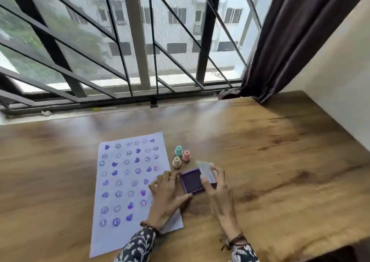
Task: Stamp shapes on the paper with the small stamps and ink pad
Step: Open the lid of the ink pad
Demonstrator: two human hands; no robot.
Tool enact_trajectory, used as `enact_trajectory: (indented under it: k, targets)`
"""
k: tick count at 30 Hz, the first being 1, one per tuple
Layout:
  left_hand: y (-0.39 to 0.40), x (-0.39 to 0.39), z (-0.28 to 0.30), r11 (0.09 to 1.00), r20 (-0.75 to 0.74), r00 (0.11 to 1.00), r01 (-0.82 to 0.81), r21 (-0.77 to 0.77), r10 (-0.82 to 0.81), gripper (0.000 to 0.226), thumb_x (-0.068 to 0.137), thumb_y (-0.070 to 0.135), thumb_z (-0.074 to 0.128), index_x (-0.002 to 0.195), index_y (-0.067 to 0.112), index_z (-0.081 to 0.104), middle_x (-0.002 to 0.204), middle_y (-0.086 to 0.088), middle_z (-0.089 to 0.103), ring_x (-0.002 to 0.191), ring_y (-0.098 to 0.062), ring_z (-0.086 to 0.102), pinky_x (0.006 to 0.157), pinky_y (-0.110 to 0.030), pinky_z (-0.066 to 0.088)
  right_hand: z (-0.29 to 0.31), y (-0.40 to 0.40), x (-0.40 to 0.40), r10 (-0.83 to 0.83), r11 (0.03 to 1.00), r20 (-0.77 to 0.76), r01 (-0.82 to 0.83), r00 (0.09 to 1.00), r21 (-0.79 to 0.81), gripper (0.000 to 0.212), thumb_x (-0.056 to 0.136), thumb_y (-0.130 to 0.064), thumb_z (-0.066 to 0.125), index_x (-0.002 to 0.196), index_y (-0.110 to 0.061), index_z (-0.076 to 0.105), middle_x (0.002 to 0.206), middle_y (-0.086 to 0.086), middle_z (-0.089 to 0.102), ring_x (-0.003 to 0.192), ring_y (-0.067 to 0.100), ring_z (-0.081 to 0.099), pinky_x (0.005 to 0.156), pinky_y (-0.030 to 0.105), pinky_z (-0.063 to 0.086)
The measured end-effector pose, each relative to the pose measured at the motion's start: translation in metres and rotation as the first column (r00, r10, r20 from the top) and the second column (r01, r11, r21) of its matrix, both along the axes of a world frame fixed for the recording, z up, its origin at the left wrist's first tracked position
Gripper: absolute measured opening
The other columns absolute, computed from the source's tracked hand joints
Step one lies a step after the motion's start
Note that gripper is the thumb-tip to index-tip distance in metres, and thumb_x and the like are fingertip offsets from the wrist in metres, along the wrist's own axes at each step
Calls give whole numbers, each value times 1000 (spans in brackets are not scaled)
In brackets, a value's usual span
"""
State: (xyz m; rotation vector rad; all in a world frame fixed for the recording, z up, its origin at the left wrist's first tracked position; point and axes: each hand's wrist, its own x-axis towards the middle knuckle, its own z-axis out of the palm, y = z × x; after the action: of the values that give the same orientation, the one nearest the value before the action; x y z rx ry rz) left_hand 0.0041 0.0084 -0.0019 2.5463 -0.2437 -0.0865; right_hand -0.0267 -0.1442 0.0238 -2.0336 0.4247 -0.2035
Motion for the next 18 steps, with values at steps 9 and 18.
enact_trajectory:
  k: [9, 18]
  targets:
    - [1, -6, 2, 999, -12, 1000, 12, -42, -12, 64, 63, 56, 70, 117, 33, 43, 108, 7, 44, 106, -13, 36, 78, -29, 13, 11, -43, 53, -383, 699, -193, 420, 903, 579, 42, 90, -45, 47, 112, -10, 53, 110, 16, 53, 98, 39, 54, 37, 37, 55]
    - [2, -5, 2, 998, -23, 1000, 14, -62, -15, 62, 62, 58, 66, 115, 37, 41, 103, 11, 42, 102, -12, 36, 74, -29, 12, -5, -58, 85, -345, 898, -100, 359, 933, 255, 22, 84, -9, 62, 105, -3, 60, 96, 17, 67, 68, 21, 61, 38, 15, 50]
